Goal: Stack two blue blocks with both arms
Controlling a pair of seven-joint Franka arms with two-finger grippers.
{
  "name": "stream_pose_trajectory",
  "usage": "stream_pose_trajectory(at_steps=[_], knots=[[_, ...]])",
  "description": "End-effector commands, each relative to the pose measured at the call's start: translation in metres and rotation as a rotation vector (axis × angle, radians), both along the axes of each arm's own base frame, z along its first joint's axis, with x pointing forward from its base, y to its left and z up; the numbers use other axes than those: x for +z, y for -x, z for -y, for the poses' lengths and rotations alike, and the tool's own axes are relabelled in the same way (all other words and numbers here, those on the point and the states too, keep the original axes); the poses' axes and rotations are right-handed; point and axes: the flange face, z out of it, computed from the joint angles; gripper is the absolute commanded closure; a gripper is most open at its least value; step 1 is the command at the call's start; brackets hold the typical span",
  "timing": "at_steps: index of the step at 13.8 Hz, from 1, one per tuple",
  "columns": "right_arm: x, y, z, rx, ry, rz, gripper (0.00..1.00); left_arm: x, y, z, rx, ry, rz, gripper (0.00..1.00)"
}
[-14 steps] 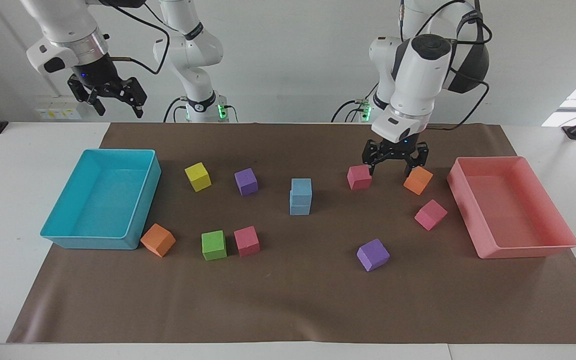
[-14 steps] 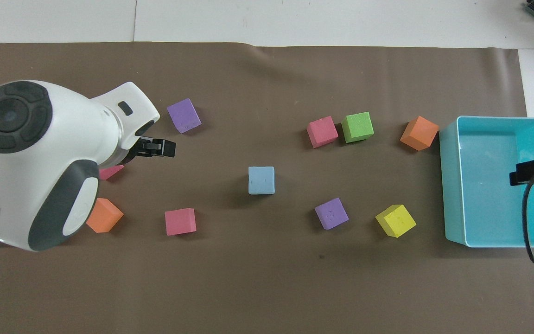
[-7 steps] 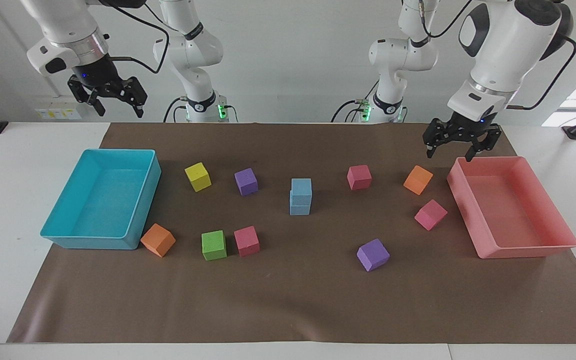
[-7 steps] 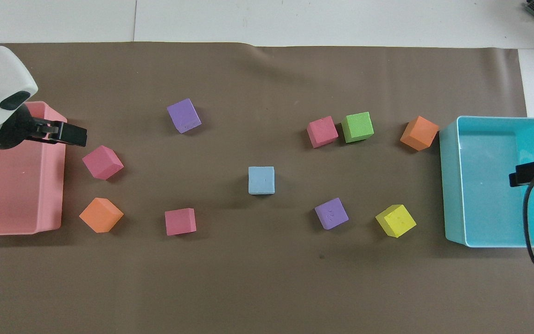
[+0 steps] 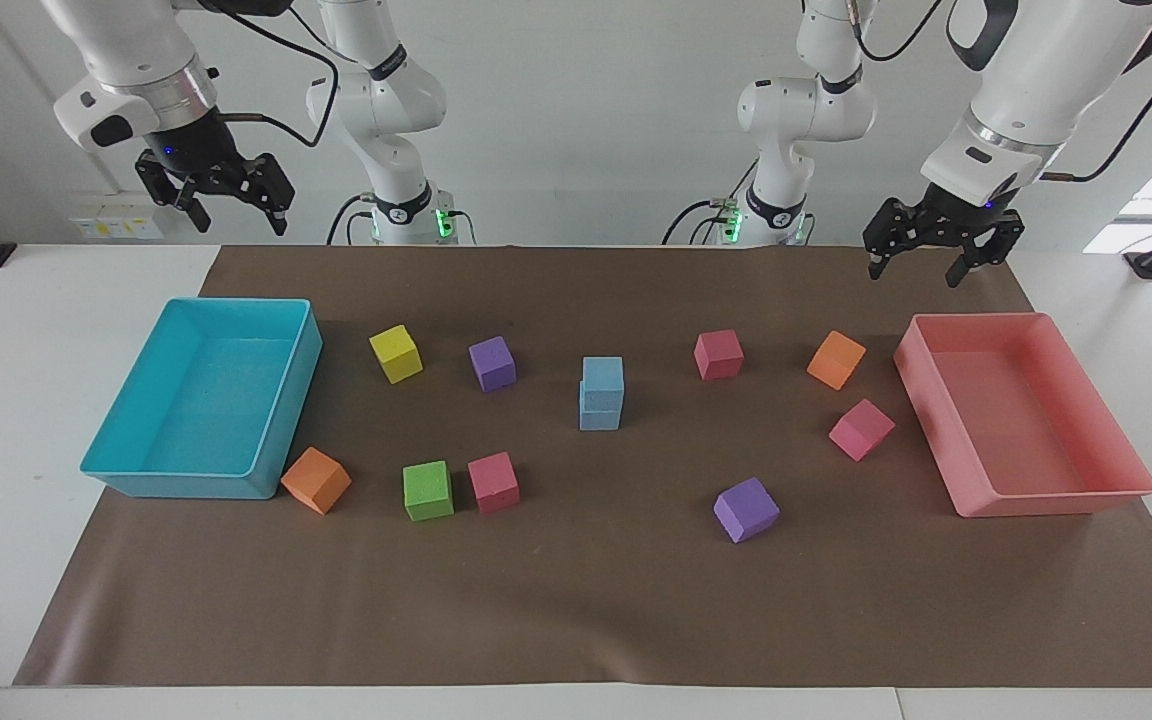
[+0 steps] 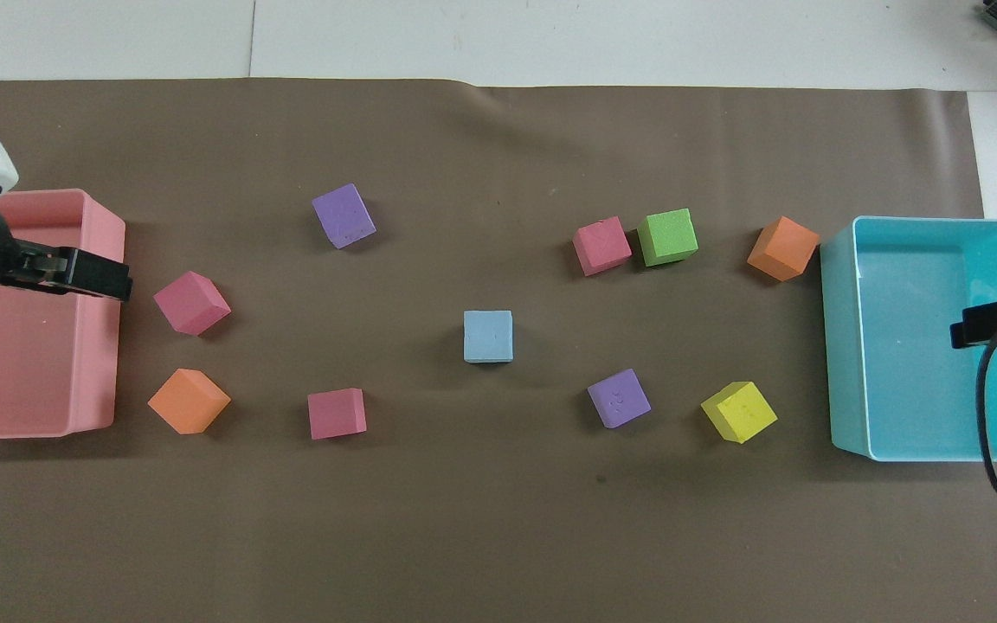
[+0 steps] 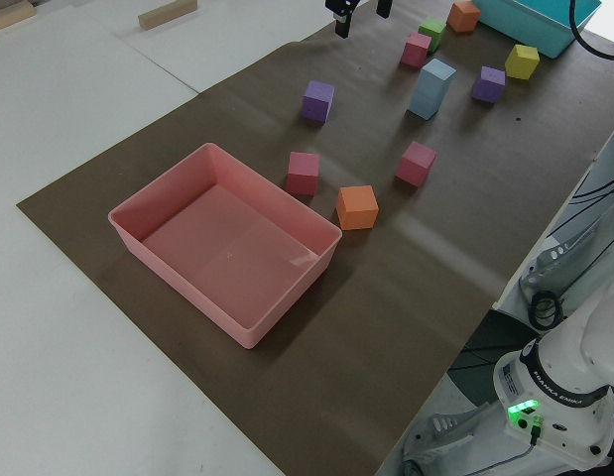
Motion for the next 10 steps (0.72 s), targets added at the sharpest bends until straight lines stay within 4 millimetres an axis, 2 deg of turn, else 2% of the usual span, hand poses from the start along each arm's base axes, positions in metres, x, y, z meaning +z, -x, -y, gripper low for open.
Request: stream_pose_trajectory(at_steps=[1,10], knots=[[0.0014,0.0032,0.0021,0.022,0.004,0.021,0.0,0.0025,0.0089,0.0002,-0.007,-0.003,-0.031,0.0],[0.0014,0.0031,0.0021,0.022,0.004,0.021,0.0,0.0027,0.0064,-0.0072,0.015,-0.002,-0.016,0.0]])
